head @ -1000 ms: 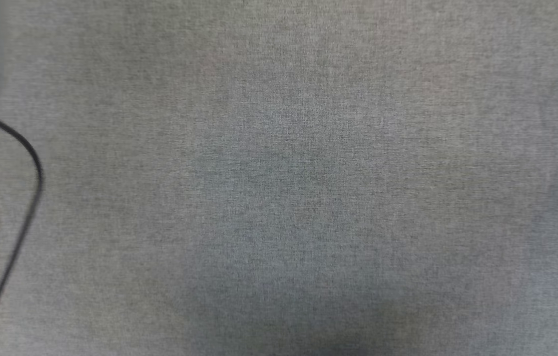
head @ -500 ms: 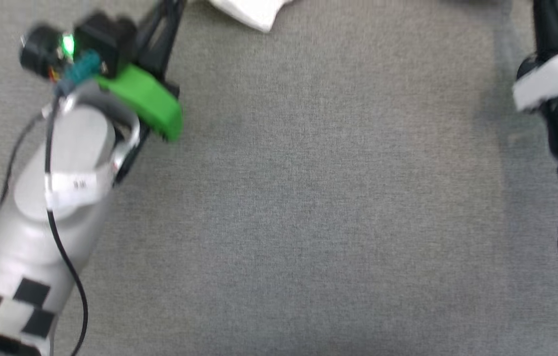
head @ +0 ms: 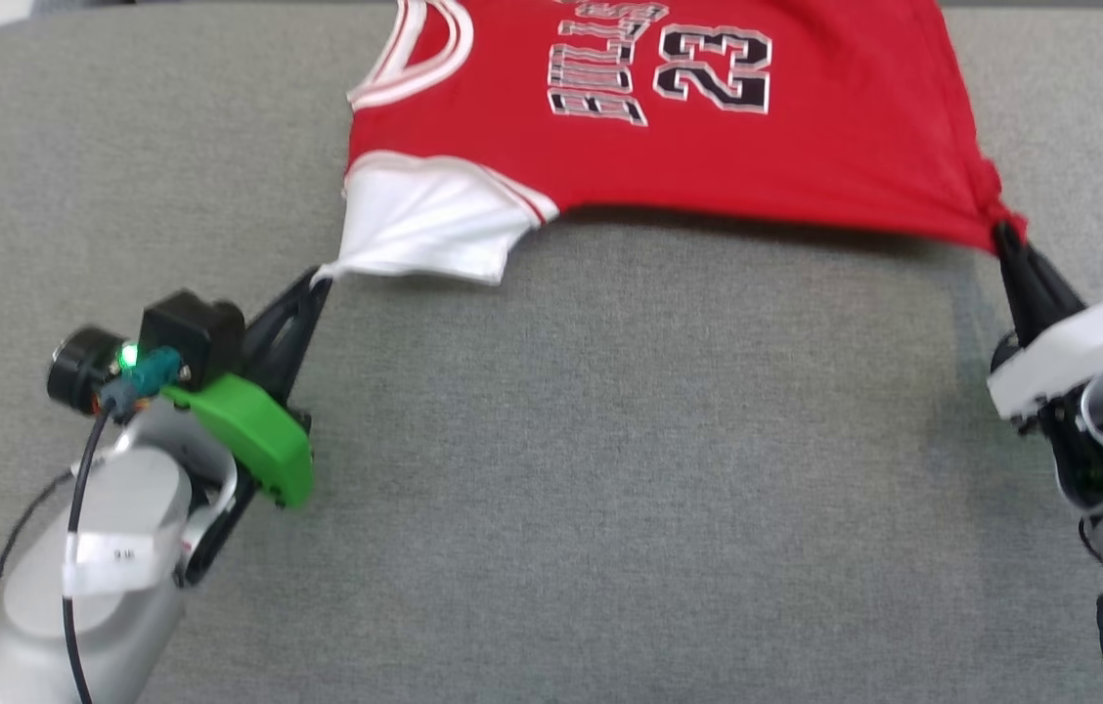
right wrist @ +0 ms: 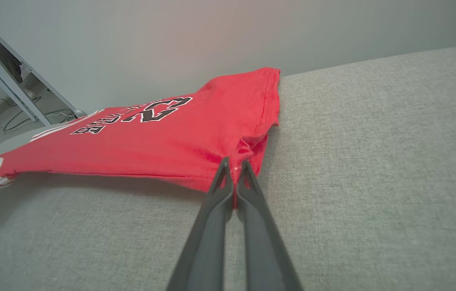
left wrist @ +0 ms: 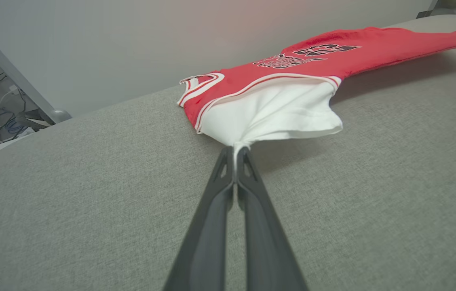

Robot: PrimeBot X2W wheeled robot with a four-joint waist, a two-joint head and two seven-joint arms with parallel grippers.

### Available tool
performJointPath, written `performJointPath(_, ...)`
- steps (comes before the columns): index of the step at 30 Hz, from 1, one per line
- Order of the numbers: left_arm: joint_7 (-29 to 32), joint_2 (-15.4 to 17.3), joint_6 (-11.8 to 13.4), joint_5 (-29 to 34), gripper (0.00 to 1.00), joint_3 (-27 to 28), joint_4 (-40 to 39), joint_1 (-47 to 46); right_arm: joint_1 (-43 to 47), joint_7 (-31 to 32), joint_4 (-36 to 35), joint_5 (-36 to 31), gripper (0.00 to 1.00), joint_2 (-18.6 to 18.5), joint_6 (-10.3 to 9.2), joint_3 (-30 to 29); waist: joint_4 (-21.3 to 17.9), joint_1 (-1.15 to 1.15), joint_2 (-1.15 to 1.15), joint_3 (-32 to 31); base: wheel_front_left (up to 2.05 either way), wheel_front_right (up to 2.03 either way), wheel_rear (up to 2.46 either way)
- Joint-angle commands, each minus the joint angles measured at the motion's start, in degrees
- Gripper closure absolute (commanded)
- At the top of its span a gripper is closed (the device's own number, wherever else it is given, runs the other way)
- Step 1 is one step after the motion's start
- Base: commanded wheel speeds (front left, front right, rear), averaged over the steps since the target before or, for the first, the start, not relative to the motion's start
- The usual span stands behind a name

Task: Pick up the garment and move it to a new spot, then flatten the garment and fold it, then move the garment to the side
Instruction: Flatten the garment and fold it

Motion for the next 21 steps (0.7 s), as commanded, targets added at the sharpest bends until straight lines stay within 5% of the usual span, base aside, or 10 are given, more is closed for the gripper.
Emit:
performJointPath(1,0.38,0.74,0.13,-0.99,1.0,-0.12,-0.73,2.57,1.99,-0.08,0.48,1.56,1.0,-0.54,-0.05,0.06,0.96,0.01,0.0,-3.88,0.0,0.0,0.0)
performJointPath(9,3.51,3.0,0.03,-3.89,1.0,-2.38,-6.15,12.13,8.78,-0.17,-0.77,6.59,1.0,-1.61,-0.05,1.96,1.32,0.01,0.0,-9.3,0.0,0.0,0.0)
performJointPath(21,6.15,8.61,-0.75,-16.6,1.0,-3.7,-14.72,28.43,20.91,5.08,-7.67,12.02,1.0,-5.25,-0.05,6.3,0.15,0.01,0.0,-17.66,0.0,0.0,0.0)
